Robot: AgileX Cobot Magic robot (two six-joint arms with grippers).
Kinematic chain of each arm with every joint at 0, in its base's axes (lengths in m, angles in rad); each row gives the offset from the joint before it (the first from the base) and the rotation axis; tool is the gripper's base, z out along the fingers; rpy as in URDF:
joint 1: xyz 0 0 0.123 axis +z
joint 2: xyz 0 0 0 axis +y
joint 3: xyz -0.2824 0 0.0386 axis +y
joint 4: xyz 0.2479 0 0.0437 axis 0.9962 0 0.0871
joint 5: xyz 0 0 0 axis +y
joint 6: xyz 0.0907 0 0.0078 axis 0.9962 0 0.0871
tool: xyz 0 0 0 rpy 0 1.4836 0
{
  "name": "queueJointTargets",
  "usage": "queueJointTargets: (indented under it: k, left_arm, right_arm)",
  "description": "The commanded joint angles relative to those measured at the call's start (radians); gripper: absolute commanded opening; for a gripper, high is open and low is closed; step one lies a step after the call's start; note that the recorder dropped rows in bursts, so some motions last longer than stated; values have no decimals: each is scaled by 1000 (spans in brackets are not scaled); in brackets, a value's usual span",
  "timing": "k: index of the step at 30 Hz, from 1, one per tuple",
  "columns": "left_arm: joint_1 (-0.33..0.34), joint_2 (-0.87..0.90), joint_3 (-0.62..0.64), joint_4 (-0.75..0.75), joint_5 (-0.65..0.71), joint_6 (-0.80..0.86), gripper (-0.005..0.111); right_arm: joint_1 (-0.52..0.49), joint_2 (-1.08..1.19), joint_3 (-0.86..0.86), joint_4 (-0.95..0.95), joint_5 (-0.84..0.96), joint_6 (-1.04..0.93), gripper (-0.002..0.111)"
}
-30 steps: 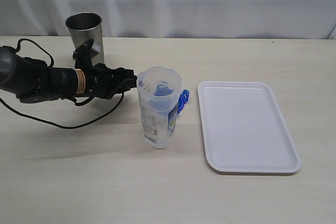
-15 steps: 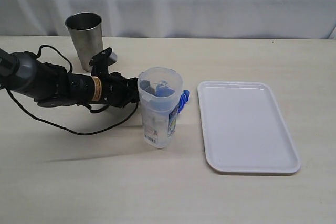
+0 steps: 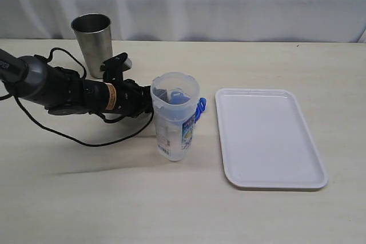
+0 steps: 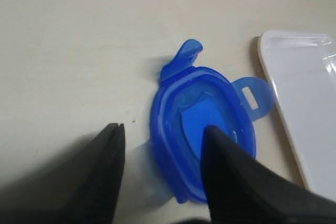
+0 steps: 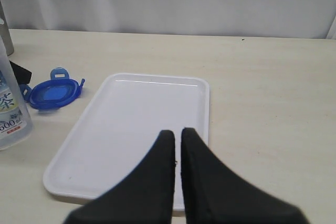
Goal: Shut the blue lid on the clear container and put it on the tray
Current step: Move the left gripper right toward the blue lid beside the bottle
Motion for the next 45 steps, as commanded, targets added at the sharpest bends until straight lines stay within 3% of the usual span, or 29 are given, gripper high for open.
queueJointTargets:
  k: [1,4,15,22,37,42,45]
  left_arm:
    - [-18,6,-26,-22,50,1,43]
    - [-18,6,-26,-32,109,1,43]
    - [-18,6,-26,6,110,-12,43]
    - [-18,6,-26,34,70,-32,23]
    - [-18,6,-26,96,129,-82,22]
    - [-18,6,-26,97,129,-82,0]
    - [-18,6,-26,100,143,-81,0]
  right_arm:
    - [-5,-4,2,2,1,0,5]
    - [-5,-4,2,2,1,0,5]
    - [-5,-4,2,2,1,0,5]
    - [-5,-4,2,2,1,0,5]
    - [-5,-4,2,2,1,0,5]
    - [-5,-4,2,2,1,0,5]
    - [-5,-4,2,2,1,0,5]
